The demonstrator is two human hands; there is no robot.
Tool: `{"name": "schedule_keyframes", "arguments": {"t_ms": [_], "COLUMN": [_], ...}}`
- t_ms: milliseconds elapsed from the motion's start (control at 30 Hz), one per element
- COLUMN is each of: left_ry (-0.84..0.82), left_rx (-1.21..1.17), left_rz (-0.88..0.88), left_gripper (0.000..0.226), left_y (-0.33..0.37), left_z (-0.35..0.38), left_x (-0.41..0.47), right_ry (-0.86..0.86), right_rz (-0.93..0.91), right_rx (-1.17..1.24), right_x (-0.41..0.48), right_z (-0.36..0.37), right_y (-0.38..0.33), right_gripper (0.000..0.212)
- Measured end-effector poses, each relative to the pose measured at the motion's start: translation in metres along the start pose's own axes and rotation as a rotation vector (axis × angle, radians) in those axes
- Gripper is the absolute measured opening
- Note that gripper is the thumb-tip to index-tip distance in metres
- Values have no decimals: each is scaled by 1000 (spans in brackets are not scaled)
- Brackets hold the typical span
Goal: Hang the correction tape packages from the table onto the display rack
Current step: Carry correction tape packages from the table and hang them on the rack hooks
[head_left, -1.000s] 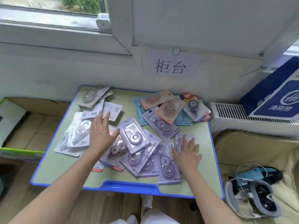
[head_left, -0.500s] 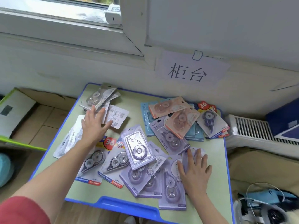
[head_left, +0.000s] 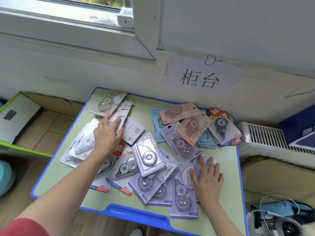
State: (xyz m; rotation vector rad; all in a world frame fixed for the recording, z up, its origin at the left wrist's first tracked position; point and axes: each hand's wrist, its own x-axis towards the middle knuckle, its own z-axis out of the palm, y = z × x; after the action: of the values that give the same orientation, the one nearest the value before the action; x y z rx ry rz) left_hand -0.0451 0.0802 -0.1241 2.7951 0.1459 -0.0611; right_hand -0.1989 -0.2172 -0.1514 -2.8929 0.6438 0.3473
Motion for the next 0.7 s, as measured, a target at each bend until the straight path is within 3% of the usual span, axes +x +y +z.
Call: {"name": "schedule_keyframes", "arguments": {"t_ms": [233, 333, 433, 567, 700], "left_ry": [-35, -66, -106, -172, -177], "left_rx": [40, 58, 36, 5, -26], "left_rz": [61, 88, 97, 54, 33], "left_gripper": [56, 64, 72, 83, 84], "left_y": [8, 6, 6, 7, 11], "left_z": [4, 10, 17, 24, 22], "left_x": [-51, -74, -94, -106, -103], "right_ry": [50, 11, 60, 11, -23], "right_rz": [-24, -20, 4, 50, 53], "right_rx": [77, 53, 154, 117, 105], "right_x": [-22, -40, -56, -71, -75], "right_z": [0, -2, -4, 5, 9], "right_y": [14, 19, 22, 30, 39], "right_gripper": [69, 77, 103, 74, 82]}}
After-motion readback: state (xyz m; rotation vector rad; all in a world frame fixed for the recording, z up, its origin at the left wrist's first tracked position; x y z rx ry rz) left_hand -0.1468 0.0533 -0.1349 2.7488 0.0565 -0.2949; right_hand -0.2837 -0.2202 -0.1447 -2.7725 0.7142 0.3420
